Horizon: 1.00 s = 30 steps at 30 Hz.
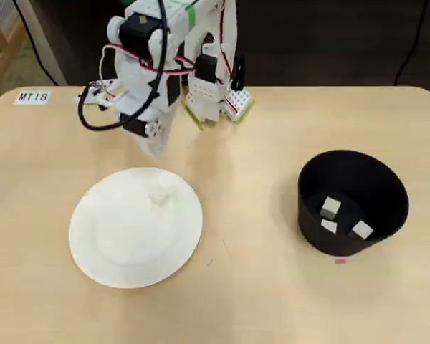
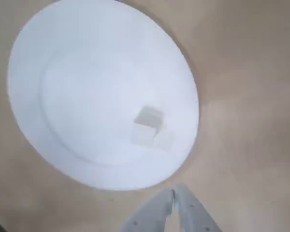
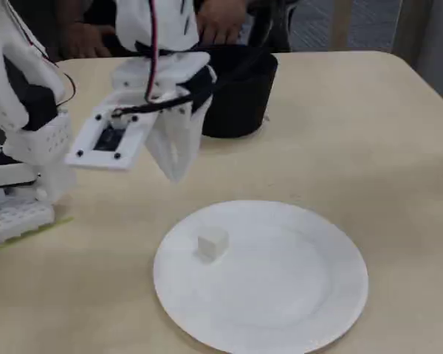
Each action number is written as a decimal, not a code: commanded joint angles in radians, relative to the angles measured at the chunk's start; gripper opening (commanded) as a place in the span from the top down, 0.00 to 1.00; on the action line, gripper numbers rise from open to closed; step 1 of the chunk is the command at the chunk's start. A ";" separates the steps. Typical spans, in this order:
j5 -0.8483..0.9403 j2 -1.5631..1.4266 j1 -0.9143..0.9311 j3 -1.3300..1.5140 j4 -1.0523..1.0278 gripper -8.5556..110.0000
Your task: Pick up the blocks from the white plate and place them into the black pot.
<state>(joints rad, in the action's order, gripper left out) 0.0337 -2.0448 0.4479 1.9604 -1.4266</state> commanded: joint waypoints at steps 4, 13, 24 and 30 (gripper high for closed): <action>-0.002 -0.081 -0.015 0.209 0.150 0.95; -0.009 0.025 -0.029 0.202 0.272 0.78; -0.003 0.183 -0.034 0.129 0.296 0.66; 0.000 0.290 -0.023 0.051 0.290 0.64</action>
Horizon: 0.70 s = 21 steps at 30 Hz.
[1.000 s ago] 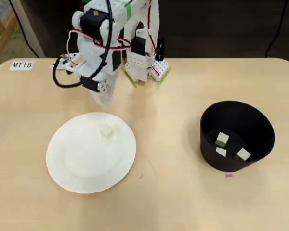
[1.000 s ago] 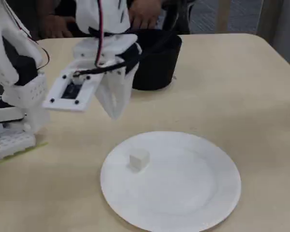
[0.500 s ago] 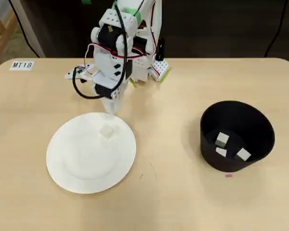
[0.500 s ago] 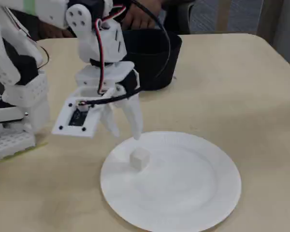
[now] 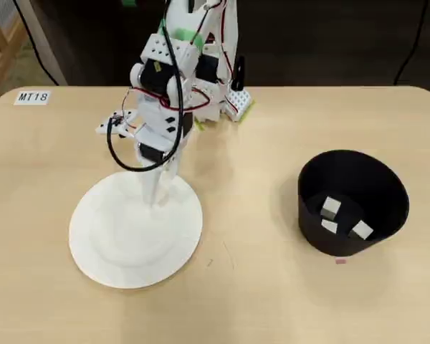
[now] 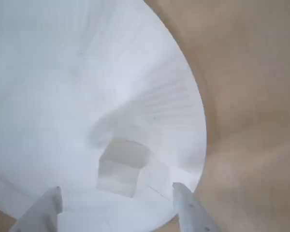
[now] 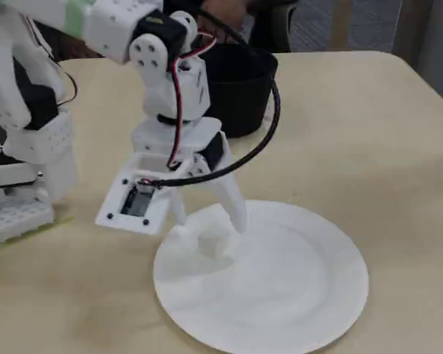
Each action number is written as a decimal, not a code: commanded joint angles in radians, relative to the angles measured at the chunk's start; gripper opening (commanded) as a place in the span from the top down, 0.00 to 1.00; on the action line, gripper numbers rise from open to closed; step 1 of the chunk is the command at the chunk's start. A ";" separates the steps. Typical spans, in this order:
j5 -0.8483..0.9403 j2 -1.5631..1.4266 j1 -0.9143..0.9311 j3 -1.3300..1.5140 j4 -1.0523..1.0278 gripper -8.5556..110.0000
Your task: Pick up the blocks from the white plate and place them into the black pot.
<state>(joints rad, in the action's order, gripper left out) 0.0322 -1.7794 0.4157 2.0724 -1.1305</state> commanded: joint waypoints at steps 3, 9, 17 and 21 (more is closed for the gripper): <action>0.002 0.086 0.005 -0.097 0.003 0.63; 0.000 0.198 0.012 -0.176 0.005 0.63; -0.008 0.313 0.008 -0.265 0.029 0.66; -0.015 0.351 0.009 -0.285 0.043 0.73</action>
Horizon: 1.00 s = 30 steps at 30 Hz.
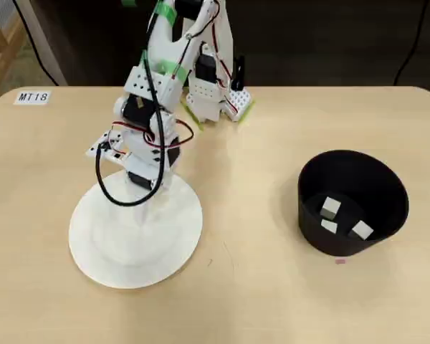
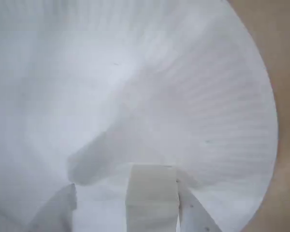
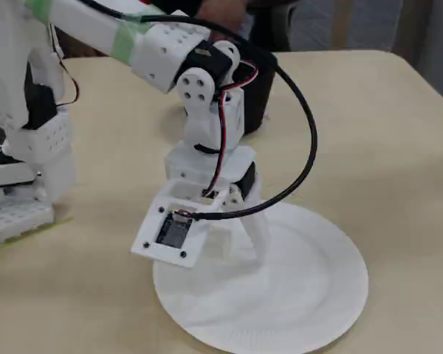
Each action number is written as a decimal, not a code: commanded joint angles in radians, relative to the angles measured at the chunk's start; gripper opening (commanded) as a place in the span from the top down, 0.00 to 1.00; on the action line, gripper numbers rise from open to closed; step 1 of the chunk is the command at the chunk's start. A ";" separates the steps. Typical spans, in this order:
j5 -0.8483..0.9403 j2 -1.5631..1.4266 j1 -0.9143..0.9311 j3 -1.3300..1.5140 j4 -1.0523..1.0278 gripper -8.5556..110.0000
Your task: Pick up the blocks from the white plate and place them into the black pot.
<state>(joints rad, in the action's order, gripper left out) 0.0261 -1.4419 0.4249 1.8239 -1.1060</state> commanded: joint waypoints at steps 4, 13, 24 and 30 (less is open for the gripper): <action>-0.041 0.018 0.003 -0.052 0.020 0.93; -0.021 -0.044 -0.003 -0.109 0.057 0.95; 0.071 -0.344 -0.173 -0.342 0.057 0.95; 0.067 -0.502 -0.488 -0.342 0.048 0.95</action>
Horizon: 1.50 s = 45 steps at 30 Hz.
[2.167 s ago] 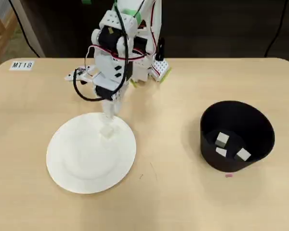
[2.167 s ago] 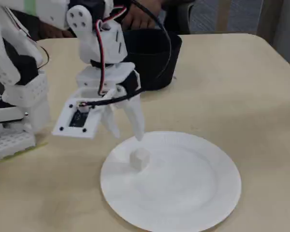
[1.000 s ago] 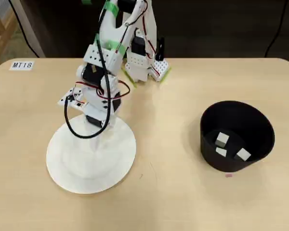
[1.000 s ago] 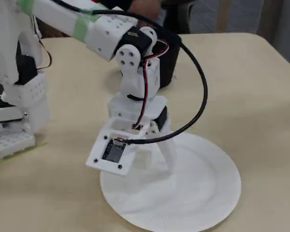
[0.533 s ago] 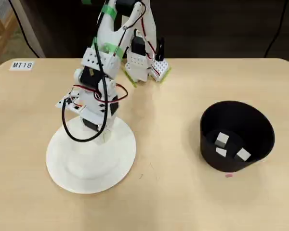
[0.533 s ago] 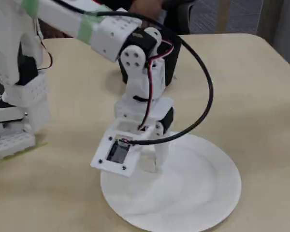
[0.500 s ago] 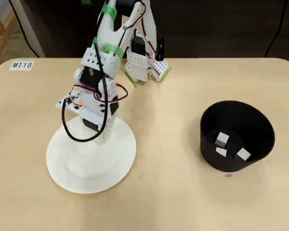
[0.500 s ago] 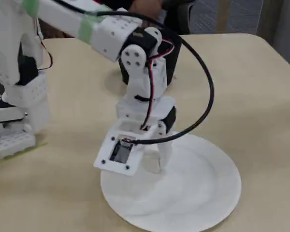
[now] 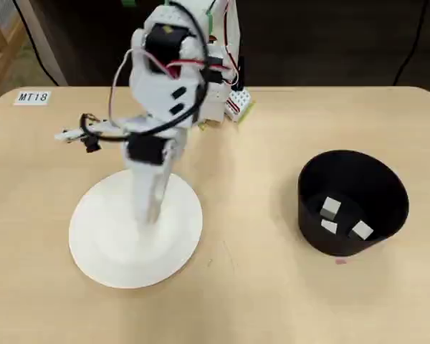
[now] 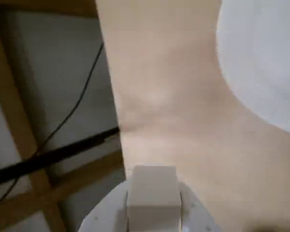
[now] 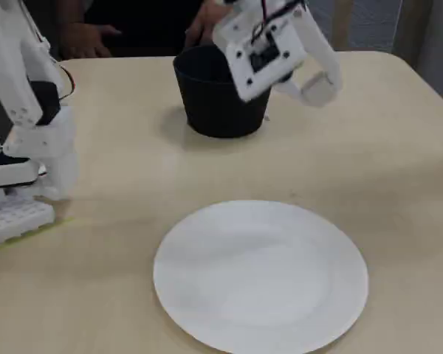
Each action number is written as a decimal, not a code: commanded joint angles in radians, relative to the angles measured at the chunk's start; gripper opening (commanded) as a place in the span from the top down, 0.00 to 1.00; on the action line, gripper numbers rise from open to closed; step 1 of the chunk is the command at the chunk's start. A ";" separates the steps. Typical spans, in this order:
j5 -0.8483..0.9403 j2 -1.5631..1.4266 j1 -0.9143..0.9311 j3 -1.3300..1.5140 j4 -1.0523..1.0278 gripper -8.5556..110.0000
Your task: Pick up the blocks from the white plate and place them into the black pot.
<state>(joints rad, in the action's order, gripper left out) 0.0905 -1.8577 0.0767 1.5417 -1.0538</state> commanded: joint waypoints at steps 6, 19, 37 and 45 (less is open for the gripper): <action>0.040 -0.120 -0.499 -0.040 0.015 0.95; 0.049 -0.147 -0.710 0.405 0.419 0.95; 0.110 -0.195 -0.712 0.529 0.448 0.64; 0.035 -0.319 -0.538 0.520 0.430 0.95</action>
<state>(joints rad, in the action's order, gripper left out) 0.1396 -2.1046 -0.5415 2.0755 -0.6059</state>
